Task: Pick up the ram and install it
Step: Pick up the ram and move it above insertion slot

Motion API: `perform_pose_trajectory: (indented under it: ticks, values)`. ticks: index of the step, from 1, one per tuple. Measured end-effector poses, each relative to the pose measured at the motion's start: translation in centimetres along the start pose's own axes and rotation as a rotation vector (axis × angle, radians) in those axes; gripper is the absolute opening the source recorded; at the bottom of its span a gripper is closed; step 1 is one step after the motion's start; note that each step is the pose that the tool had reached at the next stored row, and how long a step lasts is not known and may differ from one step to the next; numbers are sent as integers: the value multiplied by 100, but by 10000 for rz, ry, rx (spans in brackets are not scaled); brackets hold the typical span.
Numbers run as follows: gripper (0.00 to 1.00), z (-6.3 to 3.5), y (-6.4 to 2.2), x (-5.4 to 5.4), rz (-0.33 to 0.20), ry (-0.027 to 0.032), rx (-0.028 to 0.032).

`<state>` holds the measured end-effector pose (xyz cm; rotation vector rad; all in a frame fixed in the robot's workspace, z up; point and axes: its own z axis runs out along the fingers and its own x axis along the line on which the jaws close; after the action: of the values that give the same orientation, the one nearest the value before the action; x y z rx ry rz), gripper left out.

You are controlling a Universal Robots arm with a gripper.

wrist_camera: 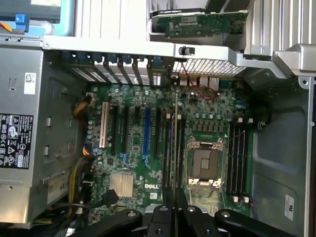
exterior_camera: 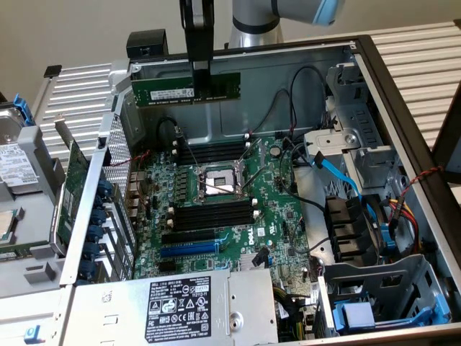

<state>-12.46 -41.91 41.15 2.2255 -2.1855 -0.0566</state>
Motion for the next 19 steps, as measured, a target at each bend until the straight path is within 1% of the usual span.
perform_pose_trajectory:
  ticks: [2,4,5,6,13,18,19]
  values:
    - [13,11,-2,-37,-2,0,50]
    - [13,19,-7,-60,-2,2,133]
    - [13,24,-11,-63,-2,2,162]
    - [13,34,-16,-63,-3,-2,174]
    - [13,153,-73,-61,2,-76,179]
    - [13,243,-86,-60,3,-108,179]
    - [13,259,-88,-60,0,-138,181]
